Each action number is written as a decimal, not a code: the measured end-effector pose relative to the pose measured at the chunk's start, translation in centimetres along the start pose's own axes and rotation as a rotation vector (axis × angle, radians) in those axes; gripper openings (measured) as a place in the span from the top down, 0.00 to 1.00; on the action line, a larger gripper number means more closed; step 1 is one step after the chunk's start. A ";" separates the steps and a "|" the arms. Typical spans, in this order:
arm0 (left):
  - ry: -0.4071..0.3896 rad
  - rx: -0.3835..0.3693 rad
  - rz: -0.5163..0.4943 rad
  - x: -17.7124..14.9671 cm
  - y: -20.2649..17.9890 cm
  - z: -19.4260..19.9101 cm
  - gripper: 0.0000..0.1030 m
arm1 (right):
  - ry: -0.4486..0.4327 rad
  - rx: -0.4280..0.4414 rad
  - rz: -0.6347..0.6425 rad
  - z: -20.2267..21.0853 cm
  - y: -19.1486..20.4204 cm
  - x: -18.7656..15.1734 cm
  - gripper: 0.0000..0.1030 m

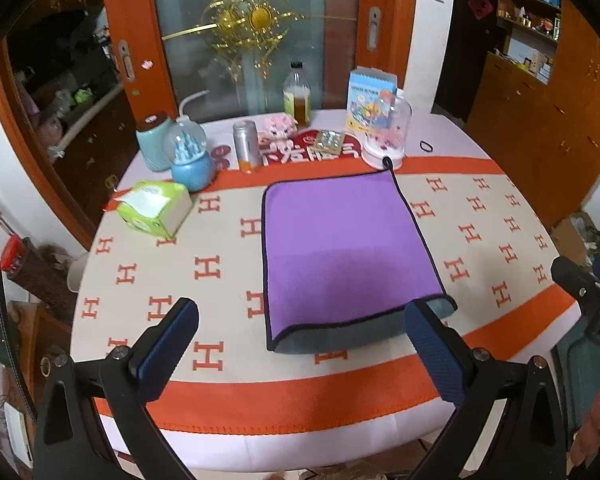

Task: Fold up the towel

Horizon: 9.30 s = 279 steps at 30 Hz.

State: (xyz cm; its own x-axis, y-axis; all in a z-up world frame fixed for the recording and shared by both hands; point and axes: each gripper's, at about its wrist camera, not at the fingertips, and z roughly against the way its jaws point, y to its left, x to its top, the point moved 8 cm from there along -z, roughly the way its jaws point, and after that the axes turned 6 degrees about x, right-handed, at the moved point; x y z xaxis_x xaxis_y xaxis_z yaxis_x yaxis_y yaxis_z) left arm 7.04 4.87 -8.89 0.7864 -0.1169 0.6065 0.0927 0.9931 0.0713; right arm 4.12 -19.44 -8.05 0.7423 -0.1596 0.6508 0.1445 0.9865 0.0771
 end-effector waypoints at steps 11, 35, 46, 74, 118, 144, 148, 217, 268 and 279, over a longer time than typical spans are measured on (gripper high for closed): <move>0.184 -0.124 0.002 -4.3 1.1 -7.5 0.01 | 0.104 0.055 0.100 -5.3 -0.5 -2.2 0.03; 0.308 -0.326 -0.232 -8.1 -0.6 -19.3 0.32 | 0.467 0.440 0.469 -21.8 -1.3 -7.2 0.44; 0.390 -0.411 -0.282 -8.9 -1.8 -20.9 0.51 | 0.545 0.537 0.539 -23.4 0.5 -8.2 0.60; 0.376 -0.223 -0.288 -8.8 -1.5 -20.6 0.95 | 0.476 0.479 0.505 -22.0 0.4 -8.1 0.95; 0.248 0.171 -0.061 11.9 1.5 -40.1 0.93 | 0.248 0.156 0.263 -41.0 2.8 11.7 0.95; 0.162 0.057 0.086 11.8 1.6 -28.6 0.13 | 0.183 0.158 0.234 -31.5 2.8 11.9 0.59; 0.101 0.036 0.107 11.8 1.5 -24.3 0.01 | 0.167 0.169 0.210 -28.2 3.3 11.7 0.50; -0.032 0.068 0.147 -0.5 -5.5 2.1 0.01 | 0.075 0.234 0.118 -0.7 -0.1 0.1 0.34; -0.003 0.075 0.123 -2.2 -5.6 2.8 0.01 | 0.040 0.189 0.153 1.0 -0.5 0.0 0.34; -0.005 0.084 0.125 -2.3 -5.3 3.0 0.01 | 0.035 0.202 0.166 1.1 0.0 -0.2 0.34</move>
State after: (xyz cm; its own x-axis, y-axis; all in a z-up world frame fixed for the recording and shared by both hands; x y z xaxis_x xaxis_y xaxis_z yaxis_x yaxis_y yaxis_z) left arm 2.93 -0.14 -8.30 0.7855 0.0072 0.6188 -0.0571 0.9965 0.0608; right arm 3.27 -19.34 -7.32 0.7674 0.0075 0.6411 -0.1122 0.9861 0.1227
